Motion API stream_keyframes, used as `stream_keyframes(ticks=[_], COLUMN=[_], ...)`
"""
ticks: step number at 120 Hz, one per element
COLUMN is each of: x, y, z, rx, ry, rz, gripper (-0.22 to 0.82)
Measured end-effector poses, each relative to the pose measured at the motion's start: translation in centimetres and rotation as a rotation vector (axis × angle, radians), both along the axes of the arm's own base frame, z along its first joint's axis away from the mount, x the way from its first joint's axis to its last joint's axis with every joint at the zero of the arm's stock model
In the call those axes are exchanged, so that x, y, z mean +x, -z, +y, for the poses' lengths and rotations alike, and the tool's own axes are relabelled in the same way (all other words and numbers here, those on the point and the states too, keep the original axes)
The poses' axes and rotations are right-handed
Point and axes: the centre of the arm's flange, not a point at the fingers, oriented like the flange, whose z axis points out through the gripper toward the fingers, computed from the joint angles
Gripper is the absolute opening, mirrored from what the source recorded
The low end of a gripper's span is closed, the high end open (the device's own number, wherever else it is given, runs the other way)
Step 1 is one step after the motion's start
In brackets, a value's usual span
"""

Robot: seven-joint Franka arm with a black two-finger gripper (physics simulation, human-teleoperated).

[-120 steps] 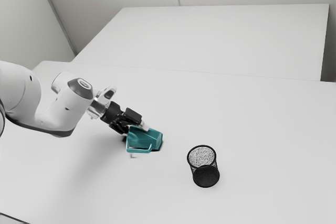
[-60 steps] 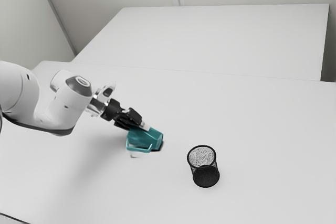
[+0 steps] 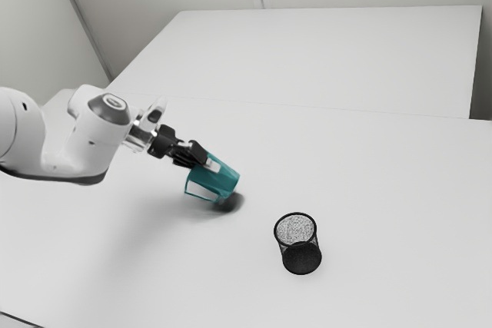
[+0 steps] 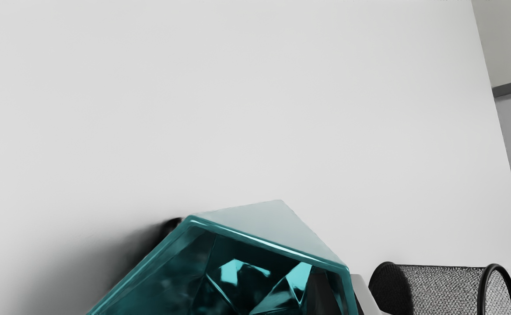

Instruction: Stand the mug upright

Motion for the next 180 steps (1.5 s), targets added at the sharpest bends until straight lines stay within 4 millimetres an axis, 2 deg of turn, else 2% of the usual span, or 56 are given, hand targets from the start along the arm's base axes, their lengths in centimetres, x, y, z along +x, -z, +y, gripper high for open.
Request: stream_keyframes(ticks=[20, 37, 60, 77, 108, 137, 180], x=[0.4, 0.5, 0.5, 0.2, -0.3, 0.4, 0.7], y=[-3.5, -6.2, -7.5, -6.4, -3.9, -2.1, -0.5], z=[-0.4, -0.6, -1.4, -1.7, -1.5, -2.0, -3.0], rx=[0.116, 0.302, 0.603, 0.72, 0.811, 0.837, 0.842], ry=[0.084, 0.189, 0.338, 0.371, 0.35, 0.323, 0.289], rz=[-0.058, -0.09, -0.097, -0.086, -0.076, -0.075, -0.08], gripper=[-0.16, -0.17, -0.17, -0.18, -0.17, -0.17, -0.17])
